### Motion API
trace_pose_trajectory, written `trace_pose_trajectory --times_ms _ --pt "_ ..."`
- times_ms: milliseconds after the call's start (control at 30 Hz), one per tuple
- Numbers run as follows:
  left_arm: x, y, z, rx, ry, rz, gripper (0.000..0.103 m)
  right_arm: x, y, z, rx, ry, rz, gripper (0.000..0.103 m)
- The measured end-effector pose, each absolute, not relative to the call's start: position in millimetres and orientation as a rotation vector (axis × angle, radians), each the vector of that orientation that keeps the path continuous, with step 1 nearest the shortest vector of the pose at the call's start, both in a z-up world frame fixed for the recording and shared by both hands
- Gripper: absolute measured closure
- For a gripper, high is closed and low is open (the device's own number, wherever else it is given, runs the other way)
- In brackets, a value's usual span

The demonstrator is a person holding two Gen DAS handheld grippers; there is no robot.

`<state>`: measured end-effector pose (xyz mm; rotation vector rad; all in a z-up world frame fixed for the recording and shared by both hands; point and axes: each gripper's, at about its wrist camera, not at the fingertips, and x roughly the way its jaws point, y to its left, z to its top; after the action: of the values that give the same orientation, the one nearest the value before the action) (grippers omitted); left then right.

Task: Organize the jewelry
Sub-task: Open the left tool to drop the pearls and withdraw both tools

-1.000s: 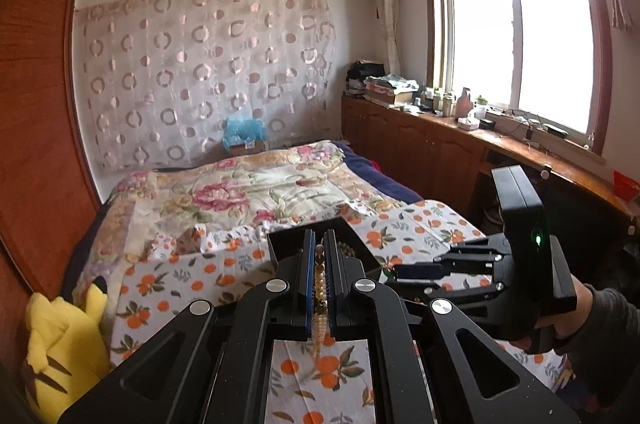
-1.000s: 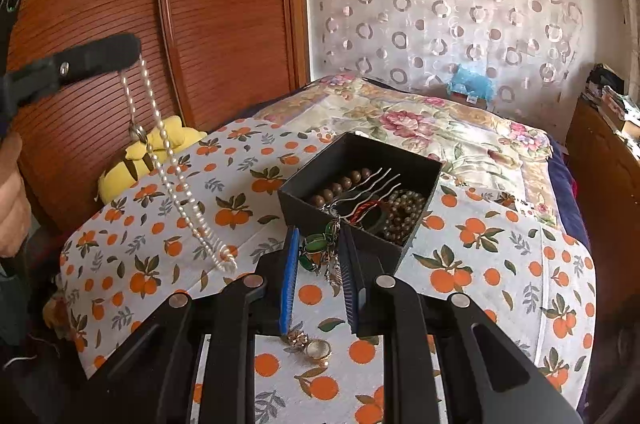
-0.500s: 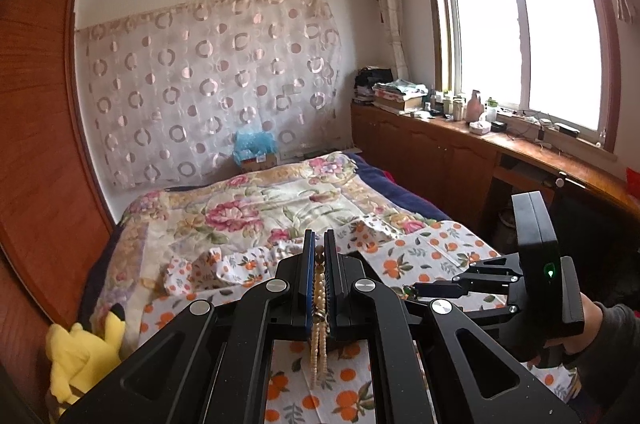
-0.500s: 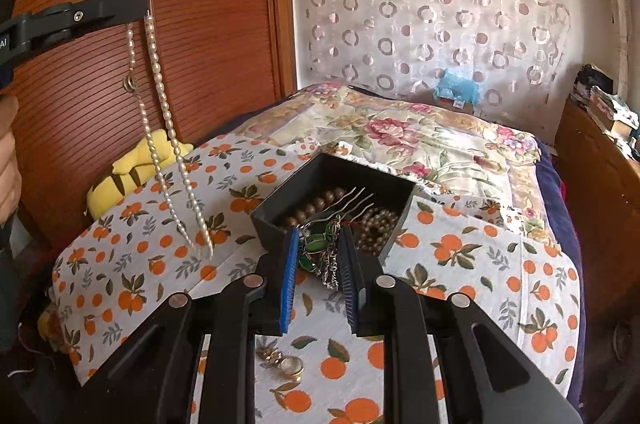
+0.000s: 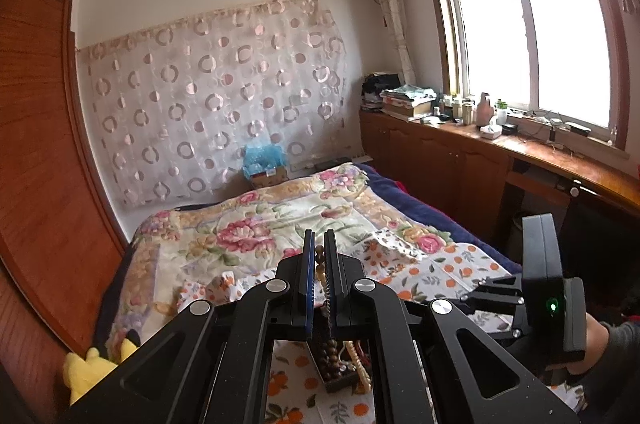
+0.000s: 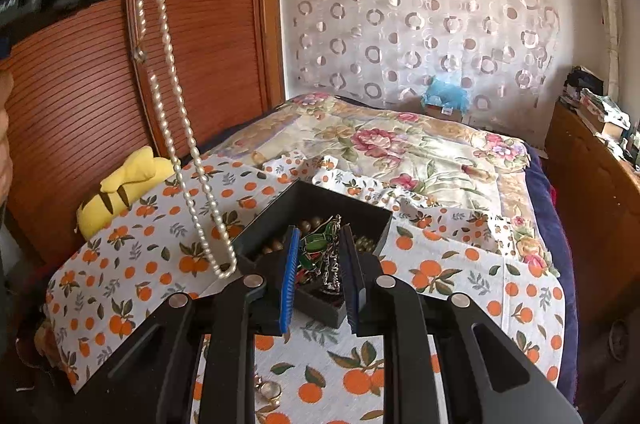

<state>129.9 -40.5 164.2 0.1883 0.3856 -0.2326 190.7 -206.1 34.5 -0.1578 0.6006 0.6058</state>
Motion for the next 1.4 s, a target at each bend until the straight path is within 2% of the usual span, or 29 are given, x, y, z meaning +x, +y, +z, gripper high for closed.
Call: trace_pose_trajectory --times_ms 267,800,1133,1167,1233,1267,1400 --pt "153.5 -46.1 155.5 0.189 0.393 -0.221 0.099 196.7 -209.8 33.4 -0.147 0.610 0.590 0.081" --pt "190.7 -34.9 74.0 0.118 0.562 -0.232 0.099 204.1 -206.8 28.6 -0.160 0.617 0.581 0.080" --pt "196.4 -25.5 18.5 0.071 0.659 -0.238 0.099 234.1 -199.0 -5.4 -0.109 0.683 0.583 0.080" --pt "194.8 -25.3 15.1 0.071 0.662 -0.234 0.098 235.4 -197.7 -7.6 -0.110 0.686 0.581 0.080" --pt "186.9 -20.7 7.7 0.070 0.667 -0.230 0.087 237.5 -196.2 -11.4 -0.107 0.689 0.581 0.080" --pt "182.7 -18.3 4.1 0.068 0.670 -0.228 0.084 238.8 -195.6 -13.0 -0.102 0.692 0.585 0.080" --pt "169.4 -12.5 -5.9 0.073 0.684 -0.226 0.082 242.7 -191.1 -16.6 -0.091 0.698 0.593 0.079"
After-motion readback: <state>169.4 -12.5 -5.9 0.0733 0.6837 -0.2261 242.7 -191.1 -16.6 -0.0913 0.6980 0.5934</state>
